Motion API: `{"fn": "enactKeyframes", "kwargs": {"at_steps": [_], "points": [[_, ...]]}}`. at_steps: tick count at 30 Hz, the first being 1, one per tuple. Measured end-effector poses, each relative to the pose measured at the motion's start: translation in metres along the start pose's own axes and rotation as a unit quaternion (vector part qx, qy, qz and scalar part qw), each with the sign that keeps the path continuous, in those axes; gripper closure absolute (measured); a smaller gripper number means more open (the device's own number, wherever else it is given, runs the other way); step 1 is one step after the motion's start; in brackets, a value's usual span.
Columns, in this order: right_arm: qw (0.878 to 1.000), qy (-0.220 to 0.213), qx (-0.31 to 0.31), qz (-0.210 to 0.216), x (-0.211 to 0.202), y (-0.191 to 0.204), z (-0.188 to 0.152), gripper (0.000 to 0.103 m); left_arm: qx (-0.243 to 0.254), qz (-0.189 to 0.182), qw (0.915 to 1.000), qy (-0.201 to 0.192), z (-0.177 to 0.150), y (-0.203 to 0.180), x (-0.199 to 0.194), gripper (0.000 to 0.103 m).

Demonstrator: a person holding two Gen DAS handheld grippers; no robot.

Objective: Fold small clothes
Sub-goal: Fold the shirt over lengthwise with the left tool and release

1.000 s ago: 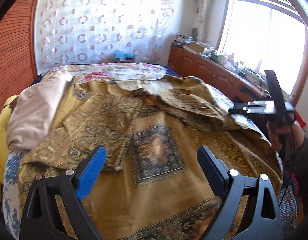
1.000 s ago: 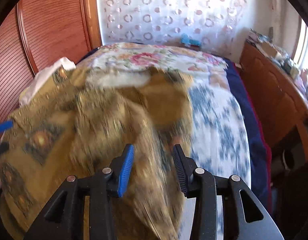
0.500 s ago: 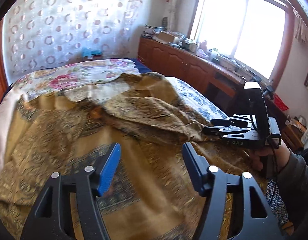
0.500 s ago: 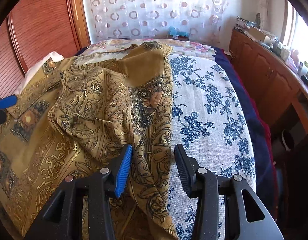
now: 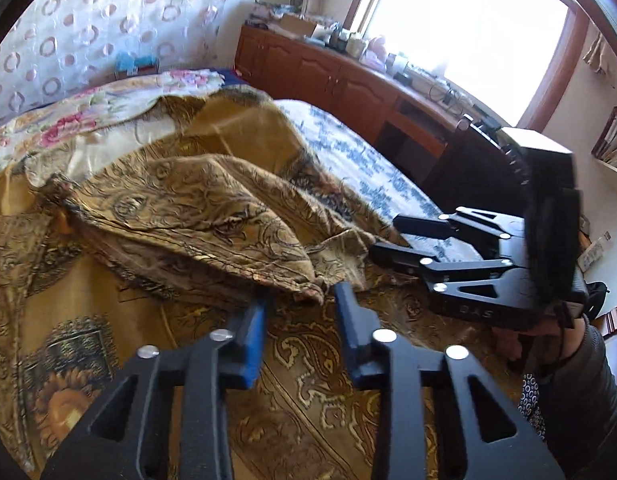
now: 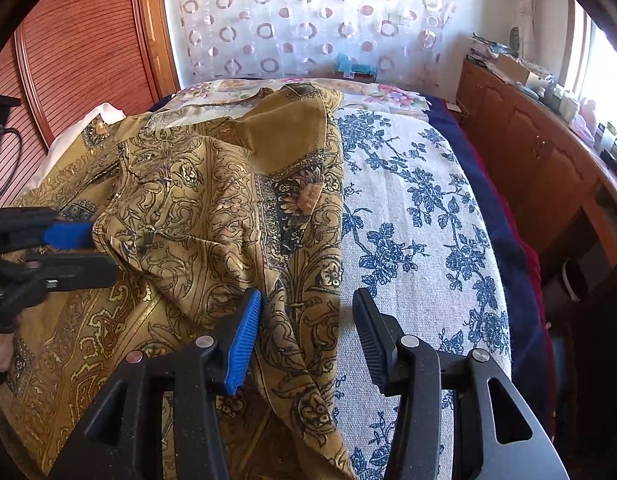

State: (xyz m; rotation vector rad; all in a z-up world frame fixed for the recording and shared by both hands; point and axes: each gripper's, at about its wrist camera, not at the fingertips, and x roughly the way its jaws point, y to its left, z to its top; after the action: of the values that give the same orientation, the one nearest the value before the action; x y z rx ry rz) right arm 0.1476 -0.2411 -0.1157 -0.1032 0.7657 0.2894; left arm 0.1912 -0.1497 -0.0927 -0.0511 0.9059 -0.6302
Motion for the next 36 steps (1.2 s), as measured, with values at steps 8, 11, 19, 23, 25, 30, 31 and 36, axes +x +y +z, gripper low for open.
{"fn": "enactKeyframes", "kwargs": {"at_steps": [8,11,19,23,25,30,31,36], "points": [[1.0,0.0,0.0,0.0,0.0,0.001,0.0,0.053,0.001,0.019,0.9996,-0.02,-0.006,0.009,-0.027,0.097],[1.0,0.0,-0.002,-0.001,0.001,-0.001,0.0,0.053,0.007,0.032,0.9993,-0.018,-0.011,0.012,-0.032,0.096],[1.0,0.002,-0.006,-0.002,0.001,0.0,0.001,0.049,0.022,0.038,0.9989,-0.019,-0.017,0.008,-0.044,0.096],[1.0,0.002,-0.005,-0.001,0.001,-0.001,0.001,0.049,0.033,0.061,0.997,-0.032,-0.019,0.007,-0.06,0.096],[1.0,0.002,-0.005,-0.001,0.001,-0.001,0.001,0.048,0.029,0.063,0.9966,-0.044,-0.019,0.011,-0.07,0.086],[1.0,0.002,-0.005,-0.002,0.001,-0.001,0.001,0.048,0.031,0.09,0.9914,-0.089,-0.015,0.023,-0.101,0.057],[1.0,0.002,-0.005,-0.001,0.001,-0.001,0.001,0.048,0.03,0.096,0.9901,-0.098,-0.013,0.026,-0.106,0.057],[1.0,0.002,-0.006,-0.001,0.001,-0.001,0.001,0.048,0.014,0.125,0.9822,-0.14,-0.011,0.043,-0.136,0.024]]}}
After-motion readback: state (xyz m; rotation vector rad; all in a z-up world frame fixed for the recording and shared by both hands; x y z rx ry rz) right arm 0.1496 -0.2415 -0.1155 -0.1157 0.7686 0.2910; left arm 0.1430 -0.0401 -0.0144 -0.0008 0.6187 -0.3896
